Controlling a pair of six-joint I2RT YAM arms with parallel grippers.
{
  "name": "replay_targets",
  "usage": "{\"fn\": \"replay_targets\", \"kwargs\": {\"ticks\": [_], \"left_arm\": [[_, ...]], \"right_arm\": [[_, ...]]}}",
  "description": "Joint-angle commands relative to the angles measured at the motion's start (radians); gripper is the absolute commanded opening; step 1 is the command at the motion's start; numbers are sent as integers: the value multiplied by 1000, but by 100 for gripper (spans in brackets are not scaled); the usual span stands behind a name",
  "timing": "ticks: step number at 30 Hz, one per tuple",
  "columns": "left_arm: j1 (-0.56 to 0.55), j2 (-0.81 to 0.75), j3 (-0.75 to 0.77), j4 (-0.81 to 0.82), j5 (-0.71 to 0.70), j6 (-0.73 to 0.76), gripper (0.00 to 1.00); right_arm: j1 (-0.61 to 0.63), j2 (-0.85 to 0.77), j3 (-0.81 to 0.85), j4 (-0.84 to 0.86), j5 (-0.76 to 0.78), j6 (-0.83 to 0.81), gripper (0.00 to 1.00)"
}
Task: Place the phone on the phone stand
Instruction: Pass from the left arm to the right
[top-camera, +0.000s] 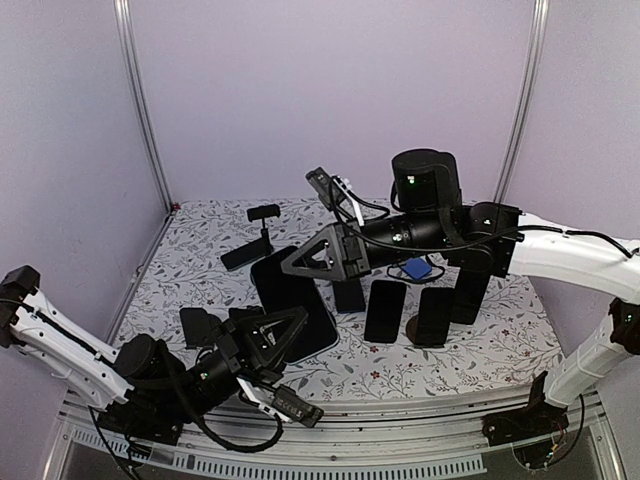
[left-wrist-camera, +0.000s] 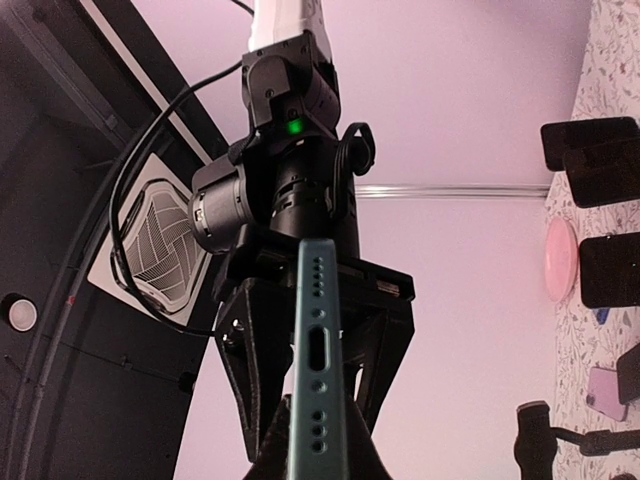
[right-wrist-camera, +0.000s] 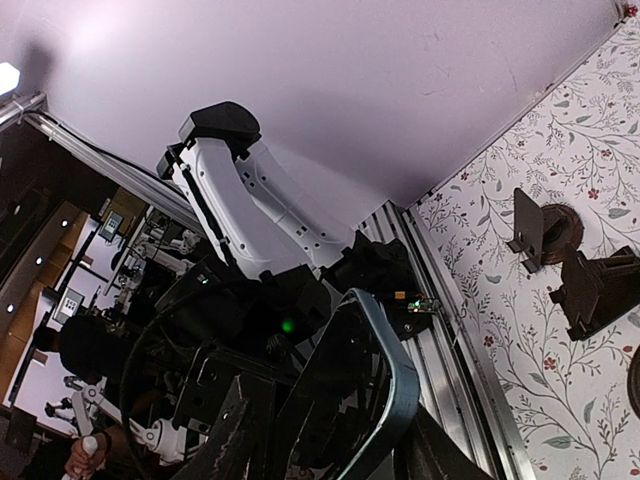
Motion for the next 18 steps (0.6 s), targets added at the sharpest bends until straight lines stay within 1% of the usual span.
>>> {"fn": "replay_targets", "kwargs": {"ticks": [1, 3, 9, 13, 16, 17, 18], "left_arm": [[-18, 12, 32, 99, 12, 6, 0], [-17, 17, 35, 110, 14, 9, 0], [-13, 18, 34, 108, 18, 5, 0], [-14, 24, 35, 109, 15, 2, 0], [-11, 38, 35, 137, 11, 2, 0], [-11, 41, 34, 150, 12, 4, 0], [-11, 46, 34, 160, 9, 5, 0]], "right_arm": [[-3, 9, 33, 57, -40, 19, 45], [-3, 13, 34, 71, -50, 27, 42], [-3, 33, 31, 92, -74, 55, 31], [-2, 37, 31, 105, -77, 65, 21], [-3, 35, 28, 115, -70, 72, 7], [-3, 34, 26, 119, -64, 74, 4], [-4, 31, 23, 123, -58, 80, 3]]}}
